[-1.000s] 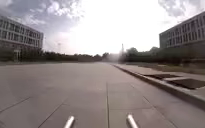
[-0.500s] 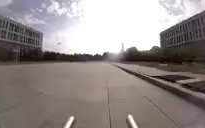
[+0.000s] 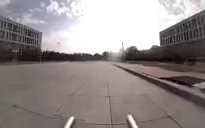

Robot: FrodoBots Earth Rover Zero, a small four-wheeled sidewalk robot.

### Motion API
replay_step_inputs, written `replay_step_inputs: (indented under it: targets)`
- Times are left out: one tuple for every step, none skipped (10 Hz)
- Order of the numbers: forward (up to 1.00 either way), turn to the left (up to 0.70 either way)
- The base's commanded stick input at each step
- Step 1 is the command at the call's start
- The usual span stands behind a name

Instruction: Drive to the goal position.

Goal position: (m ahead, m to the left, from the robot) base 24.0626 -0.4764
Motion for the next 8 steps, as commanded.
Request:
replay_step_inputs:
  targets:
    - [1.0, 0.0]
    - [1.0, 0.0]
    - [1.0, 0.0]
    - [1.0, 0.0]
    - [1.0, 0.0]
    - [1.0, 0.0]
    - [1.0, 0.0]
    - [1.0, 0.0]
